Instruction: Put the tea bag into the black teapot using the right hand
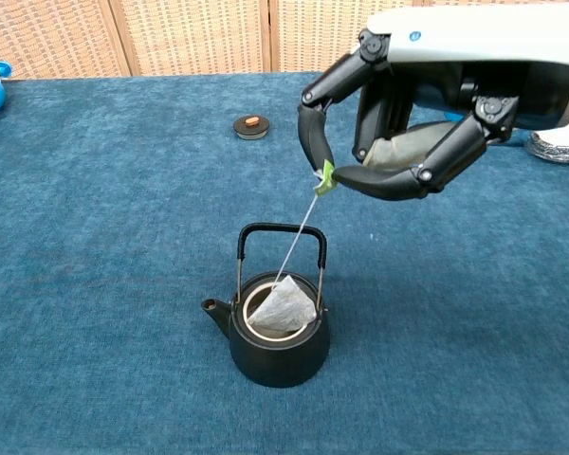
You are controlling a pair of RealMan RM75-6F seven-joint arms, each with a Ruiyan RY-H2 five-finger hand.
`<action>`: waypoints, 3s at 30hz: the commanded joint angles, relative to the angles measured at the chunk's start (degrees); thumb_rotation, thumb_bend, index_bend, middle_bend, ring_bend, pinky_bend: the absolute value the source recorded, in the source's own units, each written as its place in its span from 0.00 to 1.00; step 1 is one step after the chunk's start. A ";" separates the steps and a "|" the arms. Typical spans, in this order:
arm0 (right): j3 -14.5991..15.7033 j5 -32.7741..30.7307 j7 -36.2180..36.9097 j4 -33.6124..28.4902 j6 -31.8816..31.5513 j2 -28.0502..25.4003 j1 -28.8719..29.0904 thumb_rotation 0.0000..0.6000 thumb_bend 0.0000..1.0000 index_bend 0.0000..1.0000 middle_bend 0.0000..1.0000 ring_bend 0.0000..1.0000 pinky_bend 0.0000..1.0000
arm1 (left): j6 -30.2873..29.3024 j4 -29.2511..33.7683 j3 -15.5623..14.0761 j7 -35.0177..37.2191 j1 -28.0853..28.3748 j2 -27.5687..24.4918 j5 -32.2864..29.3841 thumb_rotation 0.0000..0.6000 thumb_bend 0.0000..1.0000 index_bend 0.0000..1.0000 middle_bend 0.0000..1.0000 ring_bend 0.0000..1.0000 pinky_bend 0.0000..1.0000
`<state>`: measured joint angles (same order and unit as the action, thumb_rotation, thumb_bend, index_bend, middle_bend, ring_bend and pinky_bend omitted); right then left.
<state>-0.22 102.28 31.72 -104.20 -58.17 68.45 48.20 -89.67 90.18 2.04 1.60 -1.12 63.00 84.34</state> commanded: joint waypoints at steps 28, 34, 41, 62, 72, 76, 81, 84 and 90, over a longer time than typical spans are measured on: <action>3.64 -0.60 -5.57 1.85 1.23 3.45 -1.08 1.00 0.44 0.47 1.00 1.00 1.00 | 2.52 2.17 -1.99 -2.14 1.87 1.05 3.91 1.00 0.36 0.13 0.13 0.05 0.11; 3.79 -0.80 -7.52 1.31 1.73 2.14 -1.04 1.00 0.41 0.33 1.00 1.00 1.00 | 2.68 2.24 -1.96 -2.35 2.06 1.06 3.88 1.00 0.36 0.13 0.13 0.05 0.11; 4.82 0.66 -7.60 0.25 5.22 0.01 1.16 1.00 0.52 0.26 1.00 1.00 1.00 | 2.38 2.63 -1.62 -2.93 2.24 0.70 3.79 1.00 0.37 0.13 0.13 0.05 0.11; 3.39 -4.22 -18.30 -3.23 19.14 -2.87 7.96 1.00 0.71 0.18 1.00 1.00 1.00 | 2.62 4.70 -1.24 -5.13 3.15 -0.85 4.09 1.00 0.36 0.13 0.13 0.05 0.11; 1.73 -10.46 -28.45 -4.03 22.16 -0.10 7.92 1.00 0.72 0.17 1.00 1.00 1.00 | 3.12 4.79 -1.69 -5.19 3.29 -0.62 4.17 1.00 0.37 0.13 0.13 0.05 0.11; 0.92 -13.35 -32.90 -4.23 22.13 1.15 7.52 1.00 0.72 0.16 1.00 1.00 1.00 | 3.38 4.64 -1.85 -5.08 3.26 -0.61 3.92 1.00 0.36 0.13 0.13 0.05 0.11; 0.63 -16.11 -38.31 -4.32 21.66 2.44 6.92 1.00 0.72 0.15 1.00 1.00 1.00 | 3.33 4.37 -1.91 -4.73 3.21 -0.49 3.85 1.00 0.36 0.13 0.13 0.05 0.11; 0.73 -17.69 -41.67 -4.38 21.18 3.25 6.42 1.00 0.72 0.15 1.00 1.00 1.00 | 3.30 4.13 -1.92 -4.45 3.20 -0.39 3.83 1.00 0.36 0.13 0.13 0.05 0.11; 0.74 -20.55 -45.22 -5.37 21.23 3.83 6.22 1.00 0.72 0.14 1.00 1.00 1.00 | 3.37 3.72 -1.91 -4.05 3.20 -0.29 3.64 1.00 0.36 0.13 0.13 0.05 0.11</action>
<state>0.53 82.16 -13.04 -109.32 -36.90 72.06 54.51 -86.31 93.92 0.13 -2.46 2.09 62.70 87.99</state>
